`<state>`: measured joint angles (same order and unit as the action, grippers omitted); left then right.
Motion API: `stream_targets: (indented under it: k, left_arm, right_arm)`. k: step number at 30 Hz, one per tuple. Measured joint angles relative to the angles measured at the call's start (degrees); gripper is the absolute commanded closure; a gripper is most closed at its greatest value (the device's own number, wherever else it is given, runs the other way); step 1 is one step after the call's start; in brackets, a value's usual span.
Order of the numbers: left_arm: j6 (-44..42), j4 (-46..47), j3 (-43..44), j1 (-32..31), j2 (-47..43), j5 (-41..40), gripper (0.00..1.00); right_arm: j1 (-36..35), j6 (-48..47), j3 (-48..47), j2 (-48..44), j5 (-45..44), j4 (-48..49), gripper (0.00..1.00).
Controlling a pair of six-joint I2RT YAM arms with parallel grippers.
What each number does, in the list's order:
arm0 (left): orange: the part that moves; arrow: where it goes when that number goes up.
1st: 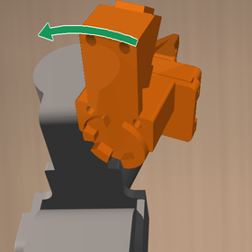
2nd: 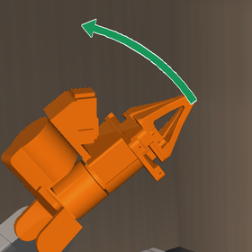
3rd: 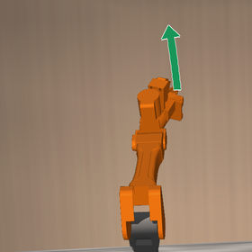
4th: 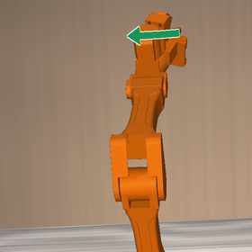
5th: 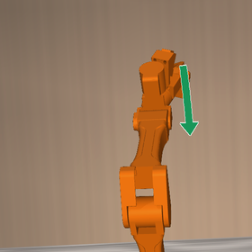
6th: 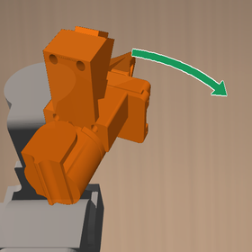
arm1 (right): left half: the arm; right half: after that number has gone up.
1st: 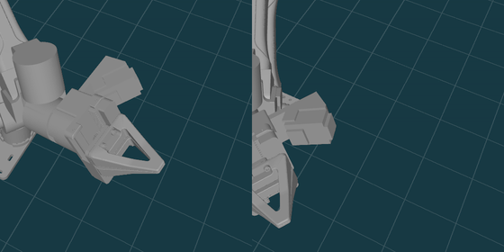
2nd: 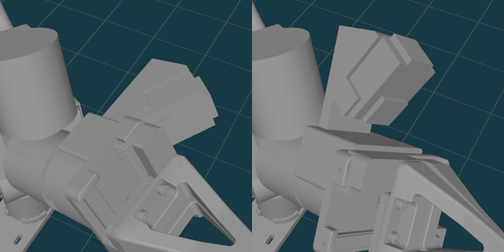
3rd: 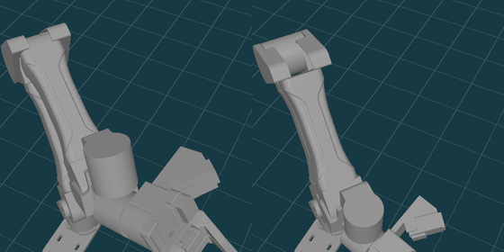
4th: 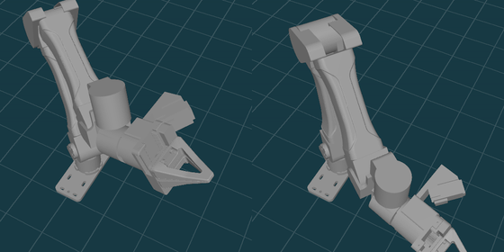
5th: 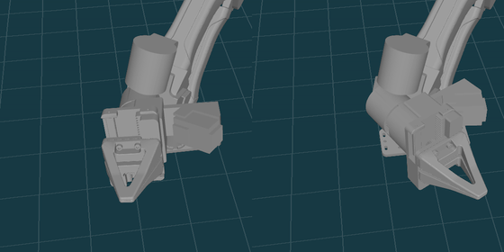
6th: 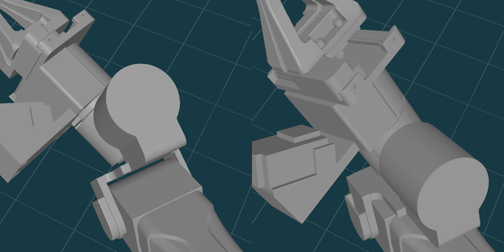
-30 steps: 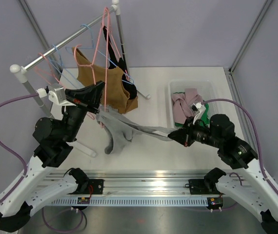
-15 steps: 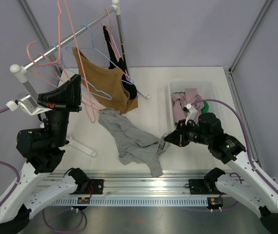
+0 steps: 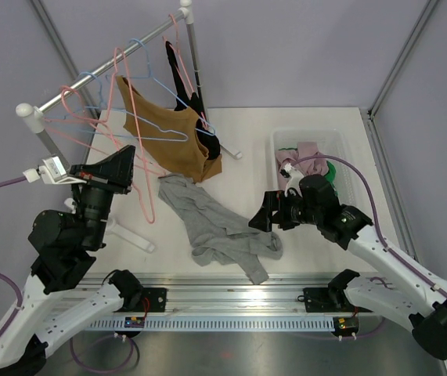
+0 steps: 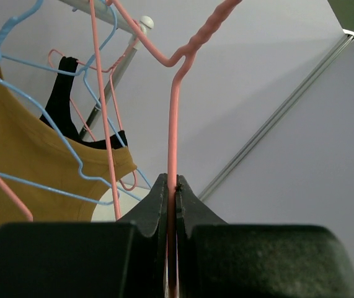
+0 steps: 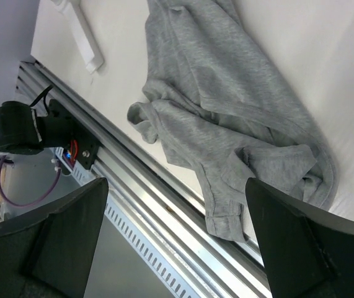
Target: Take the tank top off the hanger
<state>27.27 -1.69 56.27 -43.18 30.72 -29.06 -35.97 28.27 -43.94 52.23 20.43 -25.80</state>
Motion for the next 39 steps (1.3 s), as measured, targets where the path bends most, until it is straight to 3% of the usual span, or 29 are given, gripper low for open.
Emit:
stream_targets:
  k: [7, 20, 31, 39]
  left_arm:
    - [5.09, -8.0, 0.46, -0.13, -1.42, -2.03, 1.0]
    - [13.86, -16.04, 0.26, -0.28, 1.16, -6.78, 1.0]
    - [16.98, -25.53, 22.97, -0.44, 22.12, -22.62, 1.0]
    - [13.75, -30.77, 35.71, -0.44, 38.36, -28.68, 1.0]
  right_arm:
    - [-0.02, 0.37, -0.11, 6.71, -1.51, 0.94, 0.0]
    - [-0.04, 1.36, -2.62, 8.55, -1.53, 2.19, 0.0]
    - [-0.04, 1.07, -3.91, 11.56, -1.53, 2.12, 0.0]
    - [-0.04, 0.22, -5.22, 14.6, -1.51, 2.12, 0.01]
